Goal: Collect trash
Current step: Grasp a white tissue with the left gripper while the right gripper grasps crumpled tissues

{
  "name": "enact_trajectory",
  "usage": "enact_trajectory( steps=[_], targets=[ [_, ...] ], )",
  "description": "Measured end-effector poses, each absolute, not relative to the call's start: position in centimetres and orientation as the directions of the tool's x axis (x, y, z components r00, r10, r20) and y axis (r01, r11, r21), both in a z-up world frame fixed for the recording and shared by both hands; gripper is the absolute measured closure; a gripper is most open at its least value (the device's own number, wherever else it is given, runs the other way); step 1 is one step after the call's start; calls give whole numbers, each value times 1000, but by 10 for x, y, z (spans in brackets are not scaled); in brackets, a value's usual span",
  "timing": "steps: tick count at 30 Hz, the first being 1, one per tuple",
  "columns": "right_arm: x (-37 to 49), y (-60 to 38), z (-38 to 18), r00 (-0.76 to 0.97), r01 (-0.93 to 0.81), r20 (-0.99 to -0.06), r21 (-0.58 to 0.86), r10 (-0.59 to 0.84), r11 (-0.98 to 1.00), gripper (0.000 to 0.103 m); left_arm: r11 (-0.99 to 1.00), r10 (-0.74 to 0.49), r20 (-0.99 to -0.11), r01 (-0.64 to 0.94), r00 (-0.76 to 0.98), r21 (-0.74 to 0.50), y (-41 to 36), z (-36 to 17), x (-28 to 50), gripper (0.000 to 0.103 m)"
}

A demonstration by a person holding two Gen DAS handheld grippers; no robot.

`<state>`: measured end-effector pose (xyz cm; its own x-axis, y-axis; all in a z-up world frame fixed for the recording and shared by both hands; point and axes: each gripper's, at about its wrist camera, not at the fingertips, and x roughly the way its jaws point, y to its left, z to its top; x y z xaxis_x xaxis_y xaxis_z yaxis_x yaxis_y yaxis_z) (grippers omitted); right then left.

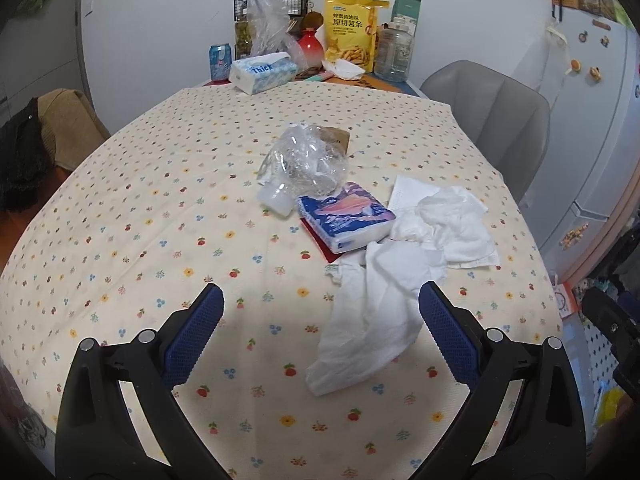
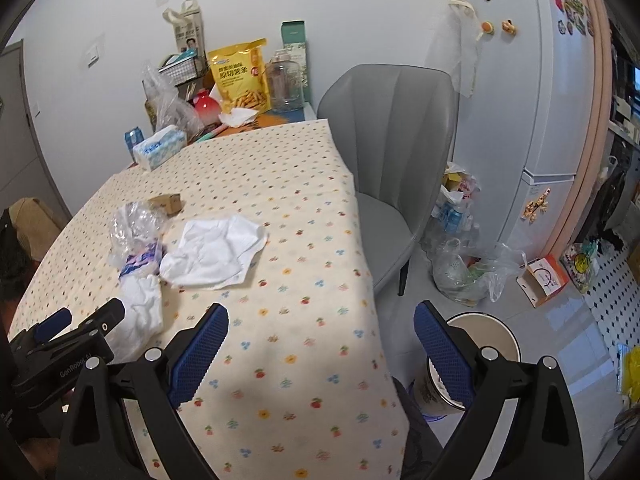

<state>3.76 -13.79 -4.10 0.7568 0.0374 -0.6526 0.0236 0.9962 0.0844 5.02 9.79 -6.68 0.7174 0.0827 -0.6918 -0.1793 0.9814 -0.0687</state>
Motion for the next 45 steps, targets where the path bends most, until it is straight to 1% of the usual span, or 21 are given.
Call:
enact_trajectory(
  steps=[5,10,12,13,14,15,16,17,19,24,32,41,43,45],
  targets=[
    [37,-132,-46,752,13,-658,79,43,997,11,983,56,-697,-160,715,-85,95,-70,55,6],
    [41,-138,-50,745,24,-666,85,38,996,11,991,30,-705,-112,708,-70,76,-75,65,6],
    [44,-142,-53,739,33,-673,88,35,996,11,992,23,-717,-102,696,-67,71,-80,70,9],
    [46,-144,-54,734,35,-679,89,35,995,12,993,21,-725,-99,689,-66,69,-82,73,19],
    [47,-145,-56,729,36,-684,90,36,995,12,993,18,-735,-97,677,-65,68,-85,75,36],
    [49,-146,-58,725,37,-687,92,36,995,12,993,10,-749,-95,662,-71,68,-89,77,49],
    [50,-146,-58,724,37,-689,93,37,995,12,992,-4,-763,-93,647,-83,69,-92,80,76],
    [51,-145,-58,725,36,-688,93,38,995,12,990,-15,-767,-96,642,-99,71,-93,80,83],
    [52,-143,-57,726,27,-686,92,44,995,12,989,2,-748,-110,664,-95,74,-87,76,87],
    [56,-131,-54,725,-4,-686,97,69,995,12,986,49,-711,-145,702,-76,84,-69,71,87],
    [61,-106,-44,736,-62,-668,101,114,993,14,977,100,-698,-204,709,-68,110,-64,74,87],
    [81,-74,-36,729,-131,-663,105,168,986,21,960,138,-684,-268,716,-86,139,-60,85,87],
    [87,-67,-38,719,-142,-672,107,177,984,25,957,141,-686,-275,714,-90,142,-62,89,87],
    [93,-62,-41,711,-148,-679,106,180,983,26,955,142,-688,-282,711,-94,146,-63,93,87]
  ],
)
